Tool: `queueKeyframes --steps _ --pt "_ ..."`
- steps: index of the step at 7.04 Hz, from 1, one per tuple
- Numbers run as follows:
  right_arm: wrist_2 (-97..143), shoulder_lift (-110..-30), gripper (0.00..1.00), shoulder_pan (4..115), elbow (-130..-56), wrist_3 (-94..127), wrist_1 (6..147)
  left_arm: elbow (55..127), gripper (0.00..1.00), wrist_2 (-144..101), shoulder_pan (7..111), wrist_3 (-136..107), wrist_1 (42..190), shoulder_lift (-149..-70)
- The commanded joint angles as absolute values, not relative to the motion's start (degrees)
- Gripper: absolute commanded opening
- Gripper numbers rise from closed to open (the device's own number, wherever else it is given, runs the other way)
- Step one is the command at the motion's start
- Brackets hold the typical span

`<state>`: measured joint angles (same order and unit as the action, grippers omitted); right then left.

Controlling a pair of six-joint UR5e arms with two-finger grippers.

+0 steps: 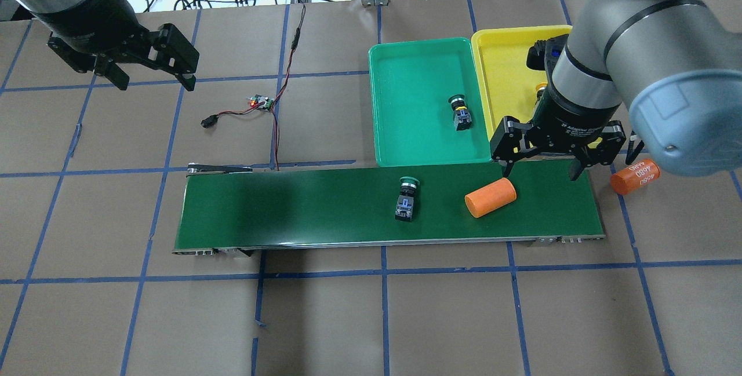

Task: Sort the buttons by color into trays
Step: 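Move the right gripper down to the other green-capped button on the belt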

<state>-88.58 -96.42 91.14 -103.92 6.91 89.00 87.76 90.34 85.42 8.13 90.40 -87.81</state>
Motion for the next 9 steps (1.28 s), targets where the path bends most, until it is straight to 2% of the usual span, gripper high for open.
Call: queueKeyframes --steps 1,3,6,9 --pt "-88.5 -96.3 1.00 91.3 -104.1 6.9 89.6 87.5 1.00 90.3 85.3 8.2 90.4 -87.7" --pt "-88.3 -95.3 1.00 91.4 -105.3 6.9 89.7 87.6 1.00 90.3 85.4 8.2 90.4 -87.5" --pt "-88.3 -94.7 1.00 91.6 -110.3 6.9 98.2 87.7 1.00 90.3 85.4 8.1 90.4 -87.5" --pt "-87.2 -93.1 1.00 94.7 -110.5 12.1 102.8 87.9 1.00 90.4 85.5 8.1 90.4 -87.5"
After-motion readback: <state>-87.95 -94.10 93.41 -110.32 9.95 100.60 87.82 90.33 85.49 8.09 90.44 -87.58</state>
